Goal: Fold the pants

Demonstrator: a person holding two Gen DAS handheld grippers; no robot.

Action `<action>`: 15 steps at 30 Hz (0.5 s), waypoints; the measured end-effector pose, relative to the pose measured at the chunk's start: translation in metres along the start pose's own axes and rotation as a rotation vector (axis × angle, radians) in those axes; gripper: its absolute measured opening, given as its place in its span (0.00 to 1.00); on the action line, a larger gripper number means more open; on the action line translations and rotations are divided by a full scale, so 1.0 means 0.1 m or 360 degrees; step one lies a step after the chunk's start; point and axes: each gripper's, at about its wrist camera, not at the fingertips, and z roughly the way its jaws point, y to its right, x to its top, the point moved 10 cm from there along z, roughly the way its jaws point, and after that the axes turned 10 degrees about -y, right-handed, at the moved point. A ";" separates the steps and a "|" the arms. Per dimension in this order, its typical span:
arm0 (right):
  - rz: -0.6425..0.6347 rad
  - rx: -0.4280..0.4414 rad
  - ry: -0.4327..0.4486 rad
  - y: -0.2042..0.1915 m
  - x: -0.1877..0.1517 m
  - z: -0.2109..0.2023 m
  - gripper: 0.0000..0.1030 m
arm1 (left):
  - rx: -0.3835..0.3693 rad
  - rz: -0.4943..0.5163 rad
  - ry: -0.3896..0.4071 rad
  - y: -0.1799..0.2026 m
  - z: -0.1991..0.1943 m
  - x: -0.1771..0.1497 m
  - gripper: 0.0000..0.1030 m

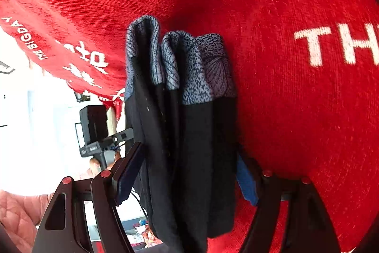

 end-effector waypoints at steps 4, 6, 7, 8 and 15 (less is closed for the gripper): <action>0.0067 -0.0004 0.0037 -0.07 -0.03 -0.01 0.53 | 0.0053 0.0030 0.0070 0.14 -0.10 -0.06 0.70; 0.0095 0.0026 0.0077 -0.16 -0.08 -0.01 0.48 | 0.0066 0.0031 0.0086 0.18 -0.16 -0.07 0.62; 0.0102 0.0032 0.0089 -0.20 -0.09 -0.01 0.46 | 0.0071 0.0036 0.0098 0.22 -0.22 -0.09 0.61; 0.0112 0.0051 0.0102 -0.25 -0.11 -0.02 0.45 | 0.0071 0.0041 0.0104 0.27 -0.26 -0.11 0.59; 0.0107 0.0187 0.0127 -0.55 -0.38 -0.18 0.42 | 0.0071 0.0151 0.0110 0.60 -0.57 -0.43 0.58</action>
